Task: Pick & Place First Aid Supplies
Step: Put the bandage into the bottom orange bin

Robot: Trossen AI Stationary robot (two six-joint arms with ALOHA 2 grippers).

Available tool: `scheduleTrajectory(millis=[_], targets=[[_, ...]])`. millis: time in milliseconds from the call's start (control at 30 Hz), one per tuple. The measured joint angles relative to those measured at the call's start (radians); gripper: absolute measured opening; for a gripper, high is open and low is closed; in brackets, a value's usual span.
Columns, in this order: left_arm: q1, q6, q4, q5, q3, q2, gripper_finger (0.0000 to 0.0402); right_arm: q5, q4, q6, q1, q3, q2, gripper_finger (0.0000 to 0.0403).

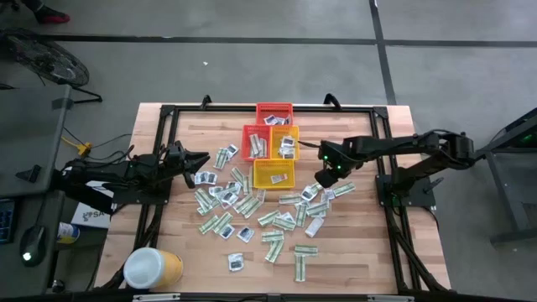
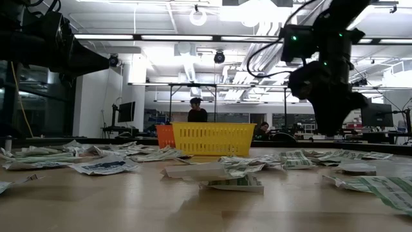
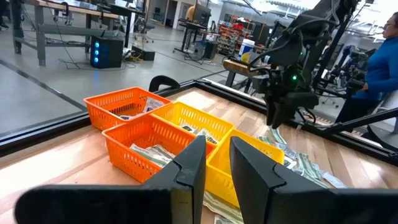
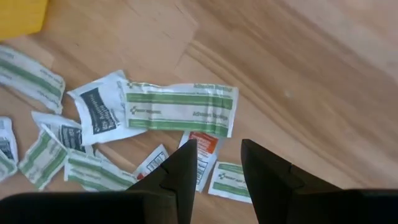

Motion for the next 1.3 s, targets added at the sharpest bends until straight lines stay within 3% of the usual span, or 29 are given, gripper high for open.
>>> scheduleTrajectory(millis=[267,667,1033,1300], targets=[[0.000,0.000,0.000,0.000,0.000,0.000,0.0073,-0.023,0.112,0.028,-0.021,-0.105,-0.002,0.0123],[0.000,0.000,0.000,0.000,0.000,0.000,0.0073,-0.041,0.224,-0.015,-0.052,-0.147,0.012,0.0158],[0.000,0.000,0.000,-0.001,0.000,0.000,0.0073,-0.075,0.262,-0.022,-0.053,-0.145,0.056,0.0155],[0.000,0.000,0.000,0.000,0.000,0.000,0.0073,-0.101,0.274,-0.020,-0.054,-0.146,0.058,0.0117]])
